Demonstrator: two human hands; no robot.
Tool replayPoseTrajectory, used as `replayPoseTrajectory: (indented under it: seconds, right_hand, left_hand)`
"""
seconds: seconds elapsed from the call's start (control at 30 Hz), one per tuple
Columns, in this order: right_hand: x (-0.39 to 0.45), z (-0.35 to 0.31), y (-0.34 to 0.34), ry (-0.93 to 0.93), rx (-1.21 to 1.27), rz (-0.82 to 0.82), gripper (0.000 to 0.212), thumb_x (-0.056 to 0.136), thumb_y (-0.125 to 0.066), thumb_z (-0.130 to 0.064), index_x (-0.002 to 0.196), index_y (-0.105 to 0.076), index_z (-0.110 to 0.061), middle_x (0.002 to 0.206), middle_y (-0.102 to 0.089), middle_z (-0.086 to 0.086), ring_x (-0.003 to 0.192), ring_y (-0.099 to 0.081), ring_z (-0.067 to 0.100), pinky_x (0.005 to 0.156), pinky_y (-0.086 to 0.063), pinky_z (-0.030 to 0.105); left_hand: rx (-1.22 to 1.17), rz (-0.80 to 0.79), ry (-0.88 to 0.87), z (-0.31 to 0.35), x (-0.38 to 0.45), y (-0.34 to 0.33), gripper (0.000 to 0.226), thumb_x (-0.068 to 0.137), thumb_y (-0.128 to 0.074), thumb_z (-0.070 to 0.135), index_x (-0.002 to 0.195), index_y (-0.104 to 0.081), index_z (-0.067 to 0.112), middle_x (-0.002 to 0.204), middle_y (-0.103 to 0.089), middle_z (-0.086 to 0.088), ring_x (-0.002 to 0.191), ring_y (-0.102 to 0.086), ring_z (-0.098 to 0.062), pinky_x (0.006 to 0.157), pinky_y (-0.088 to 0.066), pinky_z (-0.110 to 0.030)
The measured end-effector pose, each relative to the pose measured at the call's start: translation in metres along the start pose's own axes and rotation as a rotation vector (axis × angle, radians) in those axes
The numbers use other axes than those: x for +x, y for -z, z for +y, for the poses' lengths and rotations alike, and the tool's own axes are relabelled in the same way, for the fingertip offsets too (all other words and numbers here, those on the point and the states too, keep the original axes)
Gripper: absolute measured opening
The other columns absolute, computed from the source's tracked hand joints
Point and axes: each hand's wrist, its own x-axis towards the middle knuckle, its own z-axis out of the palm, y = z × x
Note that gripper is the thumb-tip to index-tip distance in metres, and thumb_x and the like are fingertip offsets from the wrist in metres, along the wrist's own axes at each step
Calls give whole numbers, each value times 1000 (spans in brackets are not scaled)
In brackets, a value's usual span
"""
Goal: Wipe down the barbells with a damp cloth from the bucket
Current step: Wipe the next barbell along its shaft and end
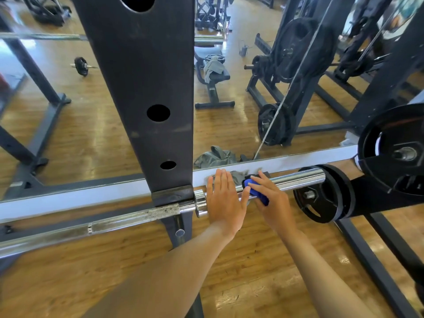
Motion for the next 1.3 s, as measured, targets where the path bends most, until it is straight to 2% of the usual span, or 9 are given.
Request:
replayPoseTrajectory:
  seconds: [0.1,0.2,0.3,0.43,0.63,0.83,1.03,1.17,1.3]
  right_hand:
    - [-4,4,-1,99,-156,-39,57,89,-75,-14,142,-58,-22,151,-49,-9,150,-31,11,127,-11,33]
    - [-3,7,2,169,-242,-135,71,84,-78,-31,148,-48,-22,152,-43,-7,147,-34,16,125,-22,45]
    - [4,13,11,170,-228,-223,81,79,-80,-3,150,-46,-19,151,-44,-3,141,-41,18,116,-40,41]
    - [9,11,30,130,-158,-306,83,79,-70,17,150,-47,-21,155,-43,-7,142,-41,14,113,-31,16]
    - [1,6,18,169,-344,-57,90,65,-80,20,145,-53,-8,155,-45,7,146,-37,28,108,-47,42]
    - [-27,-2,-4,282,-400,-85,95,69,-75,15,153,-41,-14,162,-34,0,152,-26,21,122,-30,42]
    - [-8,0,-2,-36,-457,-14,89,69,-80,13,148,-46,-8,151,-49,9,147,-36,28,119,-34,51]
    - [-18,-3,-8,176,-486,-89,94,69,-74,13,154,-40,-10,160,-39,4,152,-27,24,124,-23,51]
    - [-15,5,-4,-145,-478,53,90,74,-72,13,154,-38,-12,160,-37,5,154,-21,24,125,-17,53]
  left_hand:
    - [5,3,-4,1,-1,3,92,101,8,65,156,-36,5,164,-33,-11,156,-19,-23,128,-12,-47]
    - [15,-20,-15,-1,0,2,89,102,4,64,157,-35,6,164,-33,-9,156,-17,-23,128,-11,-47]
    - [31,-8,-13,-2,0,1,84,104,-3,62,154,-40,6,161,-39,-9,155,-22,-24,127,-13,-48]
    - [19,1,-27,-2,-1,-1,84,105,-2,62,154,-42,6,160,-40,-9,155,-22,-24,128,-12,-48]
    - [33,-3,-36,-2,0,2,89,103,4,63,152,-45,7,158,-44,-8,155,-23,-24,127,-12,-49]
    - [81,-95,18,0,6,9,87,102,5,63,155,-38,10,158,-44,-11,150,-32,-29,126,-17,-49]
    - [-6,-222,14,-1,52,12,86,99,2,65,162,-21,10,170,-18,-8,158,-6,-21,128,-4,-41]
    - [77,-238,18,-1,44,8,89,99,-1,67,159,-29,8,167,-25,-11,157,-11,-23,128,-5,-41]
    - [148,-89,-16,2,26,3,85,103,-5,63,152,-43,5,160,-39,-17,154,-25,-28,126,-17,-46]
